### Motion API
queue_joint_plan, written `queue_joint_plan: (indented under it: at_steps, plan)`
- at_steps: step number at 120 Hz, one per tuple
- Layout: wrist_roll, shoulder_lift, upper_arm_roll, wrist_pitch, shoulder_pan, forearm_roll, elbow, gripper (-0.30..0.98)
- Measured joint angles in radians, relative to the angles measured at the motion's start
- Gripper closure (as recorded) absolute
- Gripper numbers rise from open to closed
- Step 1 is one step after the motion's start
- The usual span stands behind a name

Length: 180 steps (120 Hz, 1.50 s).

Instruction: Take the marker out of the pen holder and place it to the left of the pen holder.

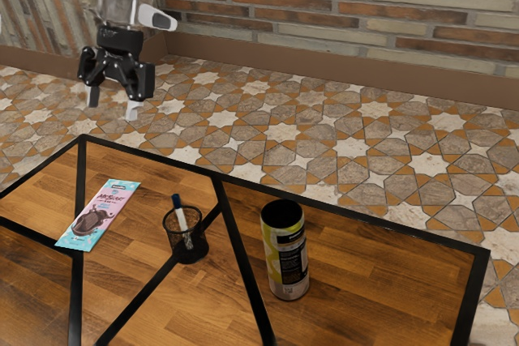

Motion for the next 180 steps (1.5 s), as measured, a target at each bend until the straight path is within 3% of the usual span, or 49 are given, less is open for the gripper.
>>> queue_joint_plan:
  at_steps: [17, 31, 61, 83, 104, 138, 161, 180]
  plan:
    - [0.011, 0.078, 0.009, 0.256, -0.006, -0.001, 0.018, 0.0]
    - [0.021, 0.095, 0.123, 0.38, -0.079, -0.019, -0.005, 0.0]
    - [0.018, 0.098, 0.18, 0.798, -0.117, -0.046, -0.3, 0.0]
    - [0.004, 0.063, 0.206, 1.016, -0.114, -0.155, -0.474, 0.0]
    - [-0.044, 0.044, 0.214, 1.105, -0.11, -0.255, -0.556, 0.0]
    - [-0.119, 0.005, 0.257, 1.153, -0.124, -0.337, -0.7, 0.0]
    - [-0.152, 0.006, 0.257, 1.168, -0.165, -0.358, -0.714, 0.0]
    - [-0.169, -0.029, 0.259, 1.175, -0.176, -0.335, -0.772, 0.0]
